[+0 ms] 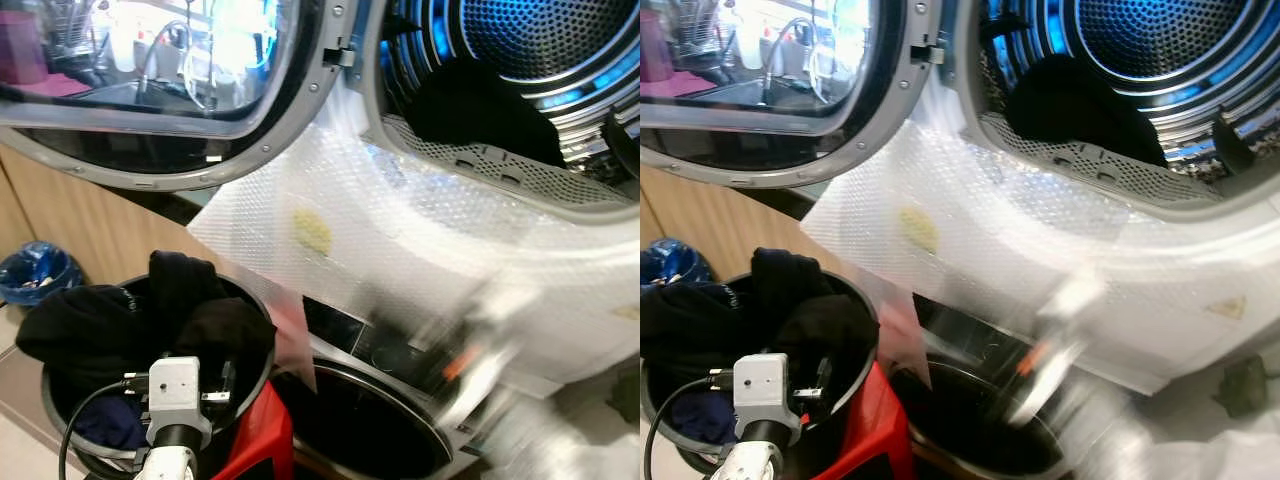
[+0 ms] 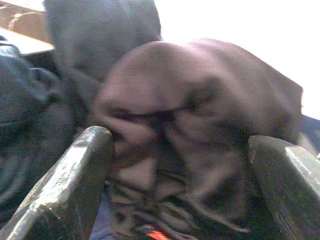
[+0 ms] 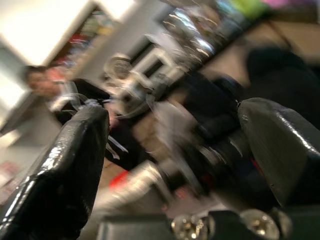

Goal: Clothes washing

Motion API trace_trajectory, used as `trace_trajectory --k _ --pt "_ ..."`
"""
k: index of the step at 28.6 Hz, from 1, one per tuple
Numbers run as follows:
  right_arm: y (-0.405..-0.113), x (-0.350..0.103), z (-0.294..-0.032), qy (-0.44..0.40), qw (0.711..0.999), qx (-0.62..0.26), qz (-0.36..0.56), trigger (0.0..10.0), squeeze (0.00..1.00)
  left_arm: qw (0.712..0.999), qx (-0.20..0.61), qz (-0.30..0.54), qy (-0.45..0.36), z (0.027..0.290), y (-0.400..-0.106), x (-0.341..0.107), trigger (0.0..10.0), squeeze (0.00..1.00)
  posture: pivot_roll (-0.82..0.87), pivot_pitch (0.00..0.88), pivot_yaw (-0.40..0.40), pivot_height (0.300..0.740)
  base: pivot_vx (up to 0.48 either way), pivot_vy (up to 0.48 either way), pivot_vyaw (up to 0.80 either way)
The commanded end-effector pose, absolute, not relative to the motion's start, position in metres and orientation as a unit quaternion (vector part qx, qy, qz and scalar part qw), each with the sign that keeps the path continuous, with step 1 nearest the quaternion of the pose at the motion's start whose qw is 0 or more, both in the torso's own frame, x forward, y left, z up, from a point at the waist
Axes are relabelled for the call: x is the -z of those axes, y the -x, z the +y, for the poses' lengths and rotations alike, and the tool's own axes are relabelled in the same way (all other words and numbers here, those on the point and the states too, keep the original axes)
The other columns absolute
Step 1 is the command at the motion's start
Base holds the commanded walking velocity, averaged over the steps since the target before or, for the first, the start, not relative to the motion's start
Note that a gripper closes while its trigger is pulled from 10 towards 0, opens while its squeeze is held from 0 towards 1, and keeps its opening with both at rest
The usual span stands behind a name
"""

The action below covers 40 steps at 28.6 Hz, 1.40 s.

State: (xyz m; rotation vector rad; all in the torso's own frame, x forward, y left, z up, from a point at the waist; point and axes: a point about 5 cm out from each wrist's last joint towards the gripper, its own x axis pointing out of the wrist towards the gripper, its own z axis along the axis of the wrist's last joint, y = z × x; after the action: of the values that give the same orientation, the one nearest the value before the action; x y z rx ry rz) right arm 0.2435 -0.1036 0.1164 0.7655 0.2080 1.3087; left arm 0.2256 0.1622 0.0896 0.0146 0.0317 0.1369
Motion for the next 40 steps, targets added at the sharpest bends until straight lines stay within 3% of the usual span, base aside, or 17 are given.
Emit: trace_trajectory --k 1,6,7,8,10,13,14,16,21,30,31,40 --pt "-0.257 -0.115 -0.118 -0.327 0.756 -0.561 0.077 10.0 0.0 0.998 -0.057 0.029 -0.018 0.158 -0.225 -0.085 10.0 0.0 0.13 0.116 -0.138 0.74 0.0 0.0 0.0" --pt "-0.257 -0.088 -0.125 -0.342 0.789 -0.496 0.12 10.0 0.0 0.998 -0.059 0.026 -0.021 0.161 -0.225 -0.086 10.0 0.0 0.14 0.11 -0.138 0.74 0.0 0.0 0.0" --pt "-0.263 -0.076 -0.126 -0.33 0.825 -0.439 0.135 10.0 0.0 0.998 -0.058 0.026 -0.022 0.161 -0.225 -0.086 10.0 0.0 0.14 0.108 -0.138 0.74 0.0 0.0 0.0" --pt "-0.265 -0.071 -0.126 -0.324 0.837 -0.417 0.141 10.0 0.0 0.998 -0.058 0.026 -0.022 0.161 -0.225 -0.086 10.0 0.0 0.14 0.108 -0.138 0.74 0.0 0.0 0.0" --pt "-0.28 -0.045 -0.137 -0.301 0.897 -0.284 0.157 10.0 0.0 0.998 -0.057 0.026 -0.022 0.159 -0.224 -0.085 10.0 0.0 0.14 0.102 -0.137 0.74 0.0 0.0 0.0" --pt "-0.286 -0.027 -0.153 -0.325 0.913 -0.171 0.176 10.0 0.0 0.998 -0.054 0.025 -0.02 0.158 -0.224 -0.086 10.0 0.0 0.14 0.095 -0.137 0.74 0.0 0.0 0.0" --pt "-0.284 -0.012 -0.168 -0.286 0.932 -0.09 0.202 10.0 0.0 0.998 -0.053 0.025 -0.022 0.158 -0.223 -0.085 10.0 0.0 0.14 0.09 -0.134 0.74 0.0 0.0 0.0" --pt "-0.275 0.006 -0.187 -0.228 0.943 -0.011 0.242 10.0 0.0 0.998 -0.051 0.026 -0.024 0.158 -0.222 -0.085 10.0 0.0 0.15 0.083 -0.133 0.74 0.0 0.0 0.0" --pt "-0.237 0.043 -0.21 -0.144 0.929 0.086 0.33 10.0 0.0 0.998 -0.044 0.021 -0.034 0.158 -0.218 -0.089 10.0 0.0 0.16 0.074 -0.131 0.74 0.0 0.0 0.0" --pt "-0.179 0.081 -0.209 -0.037 0.892 0.097 0.439 10.0 0.0 0.997 -0.03 -0.055 -0.048 0.151 -0.198 -0.137 10.0 0.0 0.21 0.08 -0.129 0.74 0.0 0.0 0.0" --pt "-0.178 0.082 -0.208 -0.034 0.892 0.096 0.44 10.0 0.0 0.997 -0.037 -0.059 -0.044 0.154 -0.198 -0.142 10.0 1.0 0.21 0.09 -0.128 0.74 0.0 0.0 0.0" --pt "-0.187 0.08 -0.196 -0.017 0.896 0.076 0.438 10.0 0.0 0.999 0.021 -0.024 -0.015 0.178 -0.229 -0.156 10.0 1.0 0.22 0.098 -0.138 0.74 0.0 0.0 0.0"
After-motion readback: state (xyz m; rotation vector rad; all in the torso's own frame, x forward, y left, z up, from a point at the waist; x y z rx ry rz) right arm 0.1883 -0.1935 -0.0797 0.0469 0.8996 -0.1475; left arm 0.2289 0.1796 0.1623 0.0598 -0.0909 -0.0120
